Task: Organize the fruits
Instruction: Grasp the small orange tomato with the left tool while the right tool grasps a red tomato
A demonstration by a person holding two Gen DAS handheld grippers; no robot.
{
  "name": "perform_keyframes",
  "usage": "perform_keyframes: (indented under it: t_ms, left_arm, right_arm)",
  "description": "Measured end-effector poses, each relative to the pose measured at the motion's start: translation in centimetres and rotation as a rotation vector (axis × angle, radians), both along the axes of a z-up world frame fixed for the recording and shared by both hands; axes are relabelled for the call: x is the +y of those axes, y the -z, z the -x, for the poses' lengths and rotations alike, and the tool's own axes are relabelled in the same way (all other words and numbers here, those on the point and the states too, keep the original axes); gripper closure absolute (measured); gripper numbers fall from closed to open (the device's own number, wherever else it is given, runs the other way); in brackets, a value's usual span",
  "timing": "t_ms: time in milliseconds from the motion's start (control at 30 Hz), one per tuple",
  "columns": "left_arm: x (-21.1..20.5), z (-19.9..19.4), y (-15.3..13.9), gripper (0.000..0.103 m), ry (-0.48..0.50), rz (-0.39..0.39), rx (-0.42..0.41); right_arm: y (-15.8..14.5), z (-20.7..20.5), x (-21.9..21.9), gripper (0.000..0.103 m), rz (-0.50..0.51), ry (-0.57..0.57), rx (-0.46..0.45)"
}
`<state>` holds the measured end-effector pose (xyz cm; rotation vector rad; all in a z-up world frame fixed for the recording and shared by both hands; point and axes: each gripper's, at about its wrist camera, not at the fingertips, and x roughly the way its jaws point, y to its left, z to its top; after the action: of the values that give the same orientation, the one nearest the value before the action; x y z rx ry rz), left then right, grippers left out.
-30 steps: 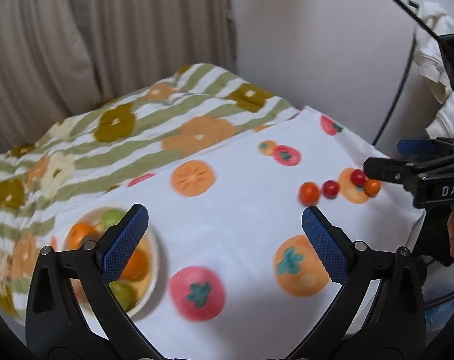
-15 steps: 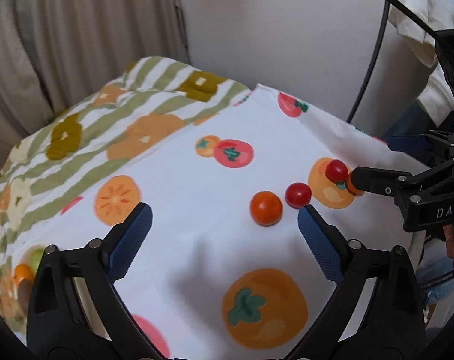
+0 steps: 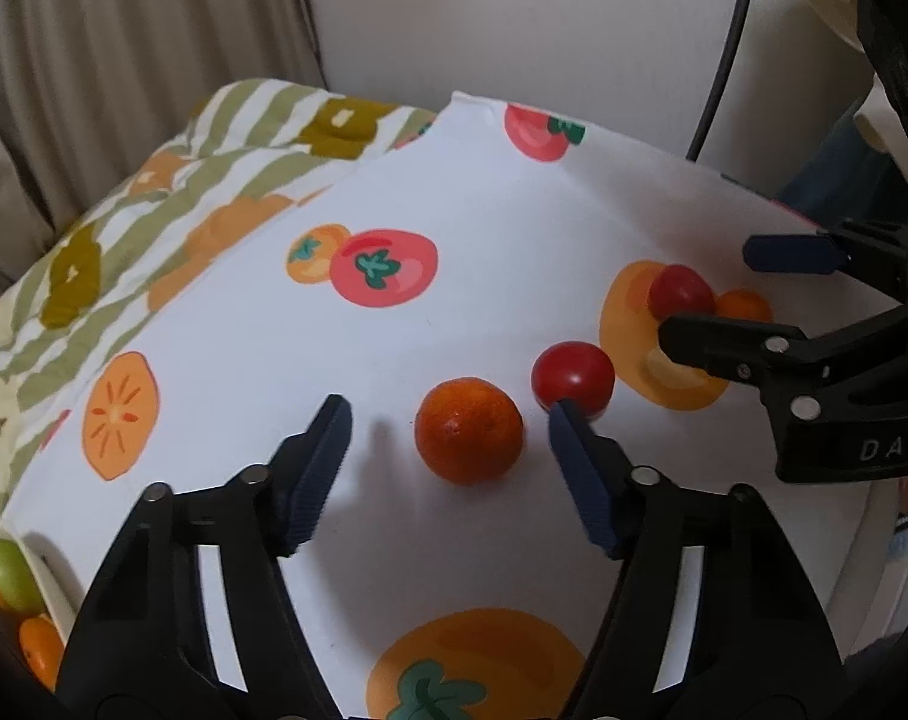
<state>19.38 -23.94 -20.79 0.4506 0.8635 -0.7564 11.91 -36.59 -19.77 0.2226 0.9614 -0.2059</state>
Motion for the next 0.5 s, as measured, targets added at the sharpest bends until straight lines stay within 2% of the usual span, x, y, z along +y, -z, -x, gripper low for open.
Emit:
perform_keyframes:
  t_ms: [67, 233, 500]
  left_arm:
    - [-0.2, -0.2, 0.4, 0.037, 0.002, -0.010, 0.008]
    - [-0.5, -0.3, 0.9, 0.042, 0.000, -0.017, 0.027]
    - [-0.8, -0.2, 1.7, 0.059, -0.006, -0.023, 0.054]
  right_arm:
    - [0.4, -0.6, -0.1, 0.028, -0.004, -0.014, 0.016]
    - [0.9, -1.5, -0.3, 0.035, 0.002, -0.037, 0.038]
    - [1.5, -2.2, -0.4, 0.041, 0.026, -0.073, 0.070]
